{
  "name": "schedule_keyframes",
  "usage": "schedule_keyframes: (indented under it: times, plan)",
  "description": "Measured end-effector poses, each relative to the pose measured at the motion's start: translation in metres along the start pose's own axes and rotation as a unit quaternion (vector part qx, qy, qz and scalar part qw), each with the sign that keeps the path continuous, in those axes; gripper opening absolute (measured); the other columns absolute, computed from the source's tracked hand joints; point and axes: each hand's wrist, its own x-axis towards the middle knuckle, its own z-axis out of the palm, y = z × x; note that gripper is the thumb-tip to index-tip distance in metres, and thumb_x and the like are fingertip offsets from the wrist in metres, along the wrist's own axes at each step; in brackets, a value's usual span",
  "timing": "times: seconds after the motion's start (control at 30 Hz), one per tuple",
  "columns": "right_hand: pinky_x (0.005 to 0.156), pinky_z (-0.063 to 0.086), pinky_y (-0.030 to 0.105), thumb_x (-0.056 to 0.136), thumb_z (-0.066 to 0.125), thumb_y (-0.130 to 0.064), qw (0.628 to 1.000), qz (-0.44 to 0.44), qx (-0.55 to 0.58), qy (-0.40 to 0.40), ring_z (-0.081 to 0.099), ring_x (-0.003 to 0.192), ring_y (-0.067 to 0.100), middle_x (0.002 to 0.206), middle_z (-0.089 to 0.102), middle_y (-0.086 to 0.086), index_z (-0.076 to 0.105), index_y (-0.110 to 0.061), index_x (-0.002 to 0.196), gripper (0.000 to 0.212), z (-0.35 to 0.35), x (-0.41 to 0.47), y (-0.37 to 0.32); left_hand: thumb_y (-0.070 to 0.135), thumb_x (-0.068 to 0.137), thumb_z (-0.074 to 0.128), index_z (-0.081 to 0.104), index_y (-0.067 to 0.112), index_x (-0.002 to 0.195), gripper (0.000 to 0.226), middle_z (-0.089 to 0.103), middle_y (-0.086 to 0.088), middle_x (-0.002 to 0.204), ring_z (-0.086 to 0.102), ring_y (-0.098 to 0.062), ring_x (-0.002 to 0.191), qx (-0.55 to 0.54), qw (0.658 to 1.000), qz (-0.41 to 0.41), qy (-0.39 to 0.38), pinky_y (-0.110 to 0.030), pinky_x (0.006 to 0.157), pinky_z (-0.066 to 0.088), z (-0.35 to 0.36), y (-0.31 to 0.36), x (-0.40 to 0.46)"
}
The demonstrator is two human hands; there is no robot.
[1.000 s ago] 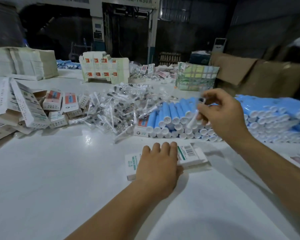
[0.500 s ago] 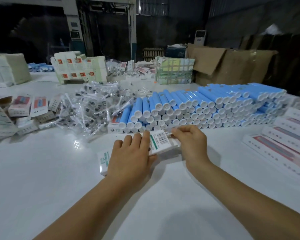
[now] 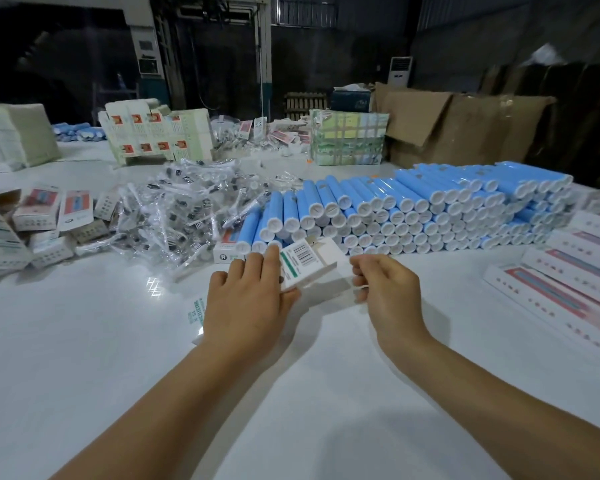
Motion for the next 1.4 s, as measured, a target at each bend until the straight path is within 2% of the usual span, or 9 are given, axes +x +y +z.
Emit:
schedule_keyframes:
  times: [0.17, 0.27, 0.53, 0.67, 0.77, 0.93, 1.07, 1.3, 1.4]
  plan:
    - [0.076, 0.048, 0.024, 0.091, 0.059, -0.014, 0.998, -0.036, -0.025, -0.049, 0.056, 0.067, -0.001, 0.084, 0.071, -0.011, 0.068, -0.041, 0.085, 0.029, 0.009, -0.011, 0.006, 0.058, 0.090, 0.023, 0.017, 0.016, 0.150, 0.073, 0.043, -0.002, 0.136, 0.042, -0.025, 0.116, 0.008, 1.000, 0.000, 0.011, -0.037, 0.086, 0.033, 0.001, 0.004, -0.002]
    - [0.086, 0.049, 0.029, 0.092, 0.059, -0.014, 0.995, -0.056, -0.054, -0.065, 0.057, 0.081, 0.004, 0.106, 0.068, -0.008, 0.070, -0.029, 0.104, 0.022, 0.011, -0.014, 0.007, 0.057, 0.091, 0.027, 0.018, 0.015, 0.149, 0.072, 0.044, -0.002, 0.134, 0.043, -0.025, 0.115, 0.012, 1.000, 0.011, 0.017, -0.037, 0.086, 0.033, 0.002, 0.009, -0.005]
    - [0.072, 0.051, 0.029, 0.089, 0.061, -0.007, 0.992, -0.075, -0.063, -0.076, 0.056, 0.062, 0.002, 0.080, 0.065, -0.007, 0.070, -0.036, 0.083, 0.031, 0.008, -0.012, 0.003, 0.055, 0.091, 0.037, 0.019, 0.014, 0.146, 0.070, 0.043, -0.002, 0.132, 0.042, -0.026, 0.112, 0.029, 0.999, 0.030, 0.021, -0.038, 0.085, 0.033, 0.001, 0.015, -0.010]
    - [0.069, 0.048, 0.035, 0.090, 0.058, -0.006, 0.990, -0.056, -0.082, -0.096, 0.052, 0.062, 0.007, 0.065, 0.057, -0.014, 0.059, -0.019, 0.128, 0.040, 0.007, -0.002, 0.005, 0.055, 0.091, 0.036, 0.023, 0.014, 0.146, 0.070, 0.046, -0.003, 0.130, 0.045, -0.026, 0.109, 0.027, 0.999, 0.036, 0.022, -0.038, 0.085, 0.034, -0.001, 0.015, -0.011]
    - [0.063, 0.044, 0.021, 0.091, 0.054, -0.009, 0.981, -0.059, -0.138, -0.125, 0.048, 0.058, 0.001, 0.055, 0.049, -0.017, 0.037, -0.023, 0.145, 0.058, 0.007, 0.002, 0.004, 0.056, 0.093, 0.030, 0.020, 0.014, 0.148, 0.070, 0.046, -0.002, 0.129, 0.044, -0.026, 0.109, 0.032, 0.998, 0.050, 0.009, -0.039, 0.087, 0.034, 0.001, 0.017, -0.012]
    - [0.080, 0.052, 0.024, 0.093, 0.055, -0.015, 0.978, -0.072, -0.168, -0.103, 0.062, 0.090, 0.008, 0.101, 0.065, -0.002, 0.062, -0.024, 0.115, 0.025, 0.007, -0.002, 0.002, 0.053, 0.091, 0.037, 0.035, 0.009, 0.144, 0.069, 0.055, -0.005, 0.117, 0.051, -0.027, 0.097, 0.032, 0.998, 0.058, 0.003, -0.040, 0.080, 0.038, -0.002, 0.021, -0.014]
    - [0.082, 0.053, 0.036, 0.095, 0.051, -0.014, 0.973, -0.098, -0.186, -0.097, 0.061, 0.087, 0.009, 0.095, 0.058, -0.002, 0.061, -0.035, 0.082, 0.027, 0.008, -0.007, 0.004, 0.050, 0.088, 0.048, 0.047, 0.006, 0.136, 0.065, 0.059, -0.007, 0.106, 0.054, -0.028, 0.087, 0.032, 0.997, 0.070, 0.023, -0.041, 0.073, 0.041, -0.003, 0.023, -0.016]
    - [0.076, 0.051, 0.030, 0.096, 0.049, -0.015, 0.965, -0.112, -0.207, -0.111, 0.057, 0.079, 0.004, 0.089, 0.053, -0.004, 0.070, -0.012, 0.097, 0.021, 0.009, -0.003, 0.007, 0.054, 0.092, 0.024, 0.026, 0.011, 0.146, 0.070, 0.050, -0.002, 0.121, 0.048, -0.025, 0.101, 0.037, 0.998, 0.057, 0.004, -0.039, 0.082, 0.035, -0.006, 0.023, -0.017]
    - [0.075, 0.042, 0.018, 0.092, 0.059, -0.023, 0.972, -0.149, -0.175, -0.035, 0.051, 0.080, -0.001, 0.096, 0.049, -0.015, 0.062, -0.026, 0.117, 0.026, 0.004, 0.005, 0.000, 0.055, 0.091, 0.032, 0.024, 0.013, 0.147, 0.070, 0.048, -0.002, 0.127, 0.047, -0.026, 0.108, 0.019, 0.999, 0.034, 0.017, -0.038, 0.084, 0.034, -0.007, 0.020, -0.014]
